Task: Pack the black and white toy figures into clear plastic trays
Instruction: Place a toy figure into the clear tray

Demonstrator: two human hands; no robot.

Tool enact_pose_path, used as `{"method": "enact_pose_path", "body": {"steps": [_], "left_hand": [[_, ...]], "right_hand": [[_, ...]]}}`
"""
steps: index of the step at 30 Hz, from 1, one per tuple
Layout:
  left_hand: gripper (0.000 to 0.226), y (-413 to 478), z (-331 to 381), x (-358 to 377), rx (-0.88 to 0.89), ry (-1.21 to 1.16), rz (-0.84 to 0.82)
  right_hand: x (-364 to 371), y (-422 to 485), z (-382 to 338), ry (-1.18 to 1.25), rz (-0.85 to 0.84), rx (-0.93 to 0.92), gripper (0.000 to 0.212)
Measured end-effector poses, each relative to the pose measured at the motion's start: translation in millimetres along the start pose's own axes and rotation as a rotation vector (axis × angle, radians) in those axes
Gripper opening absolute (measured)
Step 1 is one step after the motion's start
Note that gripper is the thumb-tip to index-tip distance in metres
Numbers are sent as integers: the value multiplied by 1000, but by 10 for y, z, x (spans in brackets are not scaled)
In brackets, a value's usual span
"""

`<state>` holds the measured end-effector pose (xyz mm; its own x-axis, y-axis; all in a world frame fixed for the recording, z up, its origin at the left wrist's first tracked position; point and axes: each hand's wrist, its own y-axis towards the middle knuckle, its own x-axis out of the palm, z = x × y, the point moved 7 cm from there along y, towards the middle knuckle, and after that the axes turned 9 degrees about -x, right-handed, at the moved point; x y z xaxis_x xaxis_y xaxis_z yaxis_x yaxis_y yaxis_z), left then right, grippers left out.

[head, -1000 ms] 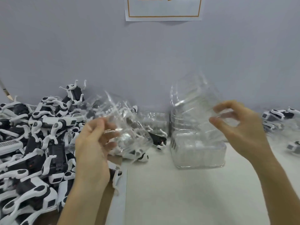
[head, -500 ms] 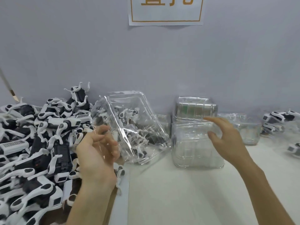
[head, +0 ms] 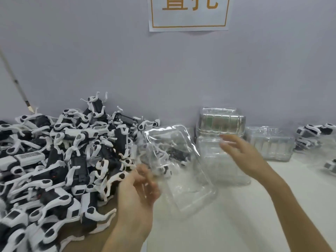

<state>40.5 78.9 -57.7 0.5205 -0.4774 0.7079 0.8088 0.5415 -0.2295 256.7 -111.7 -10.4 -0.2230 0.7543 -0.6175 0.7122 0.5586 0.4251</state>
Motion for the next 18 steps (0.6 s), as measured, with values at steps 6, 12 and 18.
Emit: {"method": "enact_pose_path", "body": {"steps": [6, 12, 18], "left_hand": [[32, -191, -511, -89, -363, 51, -383], [36, -290, -494, -512, -263, 795, -270], [26, -320, 121, -730, 384, 1255, 122]], "right_hand": [[368, -227, -685, 272, -349, -132, 32], [447, -198, -823, 61, -259, -283, 56], [862, -402, -516, -117, -541, -166, 54]]}}
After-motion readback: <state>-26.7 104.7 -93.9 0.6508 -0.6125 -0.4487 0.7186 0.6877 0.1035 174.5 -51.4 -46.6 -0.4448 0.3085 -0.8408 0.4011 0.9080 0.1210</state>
